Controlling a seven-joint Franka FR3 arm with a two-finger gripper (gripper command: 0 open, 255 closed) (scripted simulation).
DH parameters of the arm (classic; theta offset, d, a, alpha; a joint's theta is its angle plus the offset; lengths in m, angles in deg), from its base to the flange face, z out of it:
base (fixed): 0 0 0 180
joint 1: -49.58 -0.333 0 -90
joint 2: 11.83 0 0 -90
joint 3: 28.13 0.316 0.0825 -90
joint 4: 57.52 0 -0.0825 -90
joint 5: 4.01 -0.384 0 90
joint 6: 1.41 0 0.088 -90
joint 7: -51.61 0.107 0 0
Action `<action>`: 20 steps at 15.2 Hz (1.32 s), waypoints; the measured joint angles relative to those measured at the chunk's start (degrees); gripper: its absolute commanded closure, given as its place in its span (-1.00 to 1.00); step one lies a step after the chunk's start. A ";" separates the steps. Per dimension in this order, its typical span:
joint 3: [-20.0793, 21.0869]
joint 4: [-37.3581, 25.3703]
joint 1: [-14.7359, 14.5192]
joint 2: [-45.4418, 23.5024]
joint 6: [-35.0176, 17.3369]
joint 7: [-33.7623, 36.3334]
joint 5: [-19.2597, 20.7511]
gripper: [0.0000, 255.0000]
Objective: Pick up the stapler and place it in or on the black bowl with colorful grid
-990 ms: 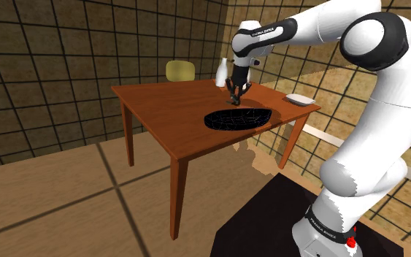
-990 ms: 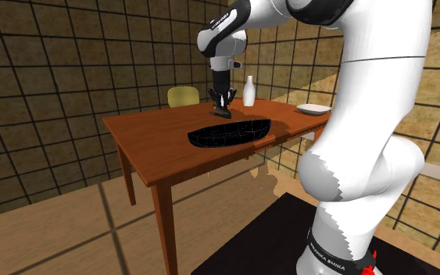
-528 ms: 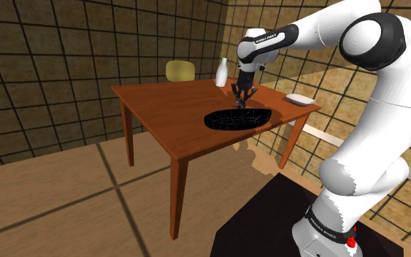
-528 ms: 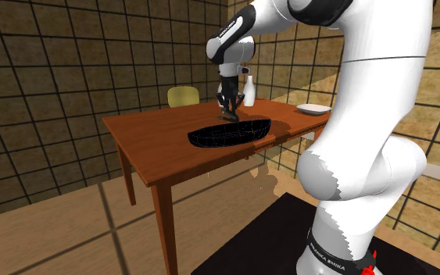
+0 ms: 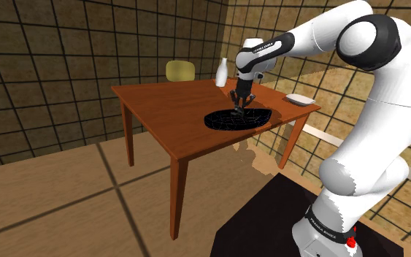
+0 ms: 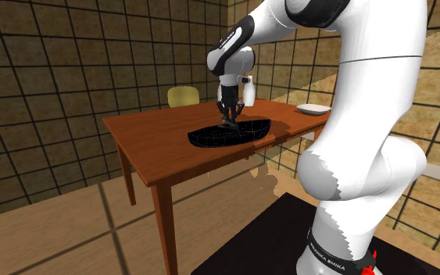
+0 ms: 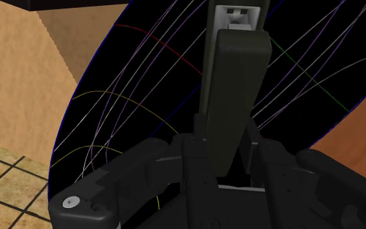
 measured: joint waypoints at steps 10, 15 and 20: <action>0.00 0.06 -0.01 -0.18 -0.29 0.04 0.04 -1.00; 0.09 -2.68 -0.05 1.06 3.59 -0.23 -0.28 -1.00; 0.18 -4.52 -0.13 1.97 6.40 -0.29 -0.46 -1.00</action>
